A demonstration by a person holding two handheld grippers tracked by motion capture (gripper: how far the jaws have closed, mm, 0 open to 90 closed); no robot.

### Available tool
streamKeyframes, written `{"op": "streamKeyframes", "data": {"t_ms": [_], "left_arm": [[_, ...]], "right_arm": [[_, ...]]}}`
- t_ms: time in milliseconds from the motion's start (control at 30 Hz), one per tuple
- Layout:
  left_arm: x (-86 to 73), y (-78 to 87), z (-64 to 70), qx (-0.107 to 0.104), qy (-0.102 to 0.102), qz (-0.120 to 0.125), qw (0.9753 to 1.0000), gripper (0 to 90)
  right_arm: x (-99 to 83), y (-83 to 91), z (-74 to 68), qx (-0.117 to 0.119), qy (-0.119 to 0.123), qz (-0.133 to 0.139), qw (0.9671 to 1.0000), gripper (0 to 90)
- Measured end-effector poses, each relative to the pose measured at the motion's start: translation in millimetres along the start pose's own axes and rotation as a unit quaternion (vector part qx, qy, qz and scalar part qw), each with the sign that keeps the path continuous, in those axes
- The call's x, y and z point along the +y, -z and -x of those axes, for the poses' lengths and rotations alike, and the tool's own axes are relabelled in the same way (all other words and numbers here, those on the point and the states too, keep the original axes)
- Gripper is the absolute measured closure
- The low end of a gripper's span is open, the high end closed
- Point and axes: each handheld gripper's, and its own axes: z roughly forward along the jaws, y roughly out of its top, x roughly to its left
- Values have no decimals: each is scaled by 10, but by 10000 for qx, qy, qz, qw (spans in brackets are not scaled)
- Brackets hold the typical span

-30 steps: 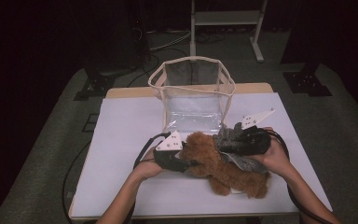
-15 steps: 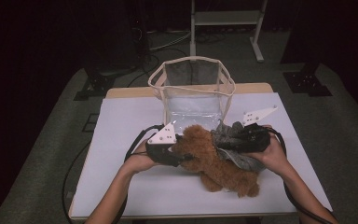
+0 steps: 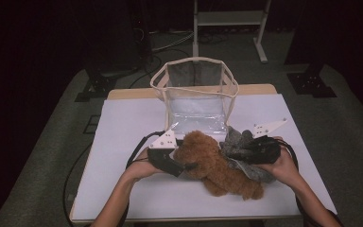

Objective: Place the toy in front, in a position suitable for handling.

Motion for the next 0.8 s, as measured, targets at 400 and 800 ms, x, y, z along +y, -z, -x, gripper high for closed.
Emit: {"op": "streamKeyframes", "data": {"t_ms": [400,800], "left_arm": [[-28,9,23,97,-239,-50,9997,346],[33,39,87,52,-655,-59,9978,358]], "right_arm": [[-138,325,9,-235,-108,-93,9996,742],[-398,538,351,-391,-780,96,9961,739]]}}
